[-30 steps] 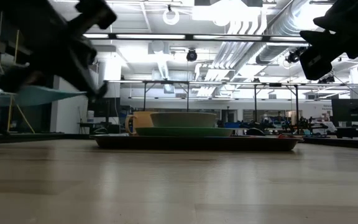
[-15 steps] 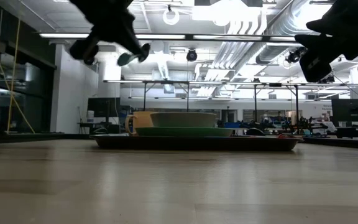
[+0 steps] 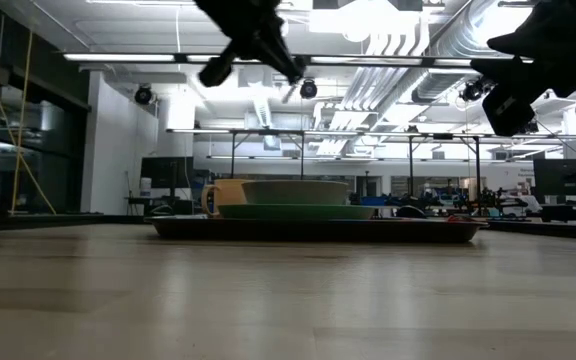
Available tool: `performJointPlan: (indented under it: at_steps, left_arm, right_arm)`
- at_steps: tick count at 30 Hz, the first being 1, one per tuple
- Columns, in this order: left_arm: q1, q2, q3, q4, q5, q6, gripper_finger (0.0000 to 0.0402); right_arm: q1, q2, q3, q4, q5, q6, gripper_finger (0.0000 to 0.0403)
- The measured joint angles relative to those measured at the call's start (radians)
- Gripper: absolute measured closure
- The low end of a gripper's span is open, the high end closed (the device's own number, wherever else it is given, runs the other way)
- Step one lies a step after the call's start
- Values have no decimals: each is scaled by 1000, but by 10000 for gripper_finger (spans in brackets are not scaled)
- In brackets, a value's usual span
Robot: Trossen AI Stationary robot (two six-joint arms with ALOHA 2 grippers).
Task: Set up tray
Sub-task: Put the blue spoon on the red table napkin to right of the green plate
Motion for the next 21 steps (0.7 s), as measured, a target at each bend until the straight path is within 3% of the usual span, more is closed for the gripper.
performJointPlan:
  at_steps: [12,21]
  left_arm:
    - [59,173,215,7,82,117,391]
    - [91,213,262,17,112,149,391]
  right_arm:
    - [0,0,0,0,-4,37,318]
    - [0,0,0,7,5,79,318]
